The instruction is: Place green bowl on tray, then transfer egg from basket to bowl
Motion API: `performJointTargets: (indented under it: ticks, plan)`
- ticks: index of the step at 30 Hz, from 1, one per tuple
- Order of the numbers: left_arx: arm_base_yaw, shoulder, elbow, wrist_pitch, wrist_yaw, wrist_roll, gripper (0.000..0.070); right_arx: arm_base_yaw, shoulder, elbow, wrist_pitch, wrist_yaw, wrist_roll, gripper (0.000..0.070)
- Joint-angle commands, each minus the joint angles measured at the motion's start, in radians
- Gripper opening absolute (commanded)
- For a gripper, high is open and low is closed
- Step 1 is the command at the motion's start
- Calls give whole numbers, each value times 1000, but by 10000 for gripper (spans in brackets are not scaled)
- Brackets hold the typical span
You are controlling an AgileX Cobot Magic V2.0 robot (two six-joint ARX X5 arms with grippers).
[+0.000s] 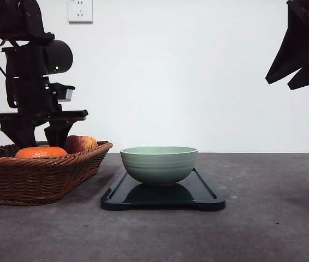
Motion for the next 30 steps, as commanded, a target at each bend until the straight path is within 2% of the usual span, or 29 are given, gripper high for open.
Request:
performJointTargets:
  ticks: [1,8,14,30]
  plan:
    - [-2,-30,35,-3,-3,7,263,6,7,5,10,1,-7,276]
    - [-29,-155,57,2,6,6,263,6,7,5,11,1,-7,276]
    - [-101,-216,57,104,89,-1,264,6,7,5,21,1,-7,276]
    - [-330,-81,57,266,108,-12,264,6,7,5,21,1,-7,276]
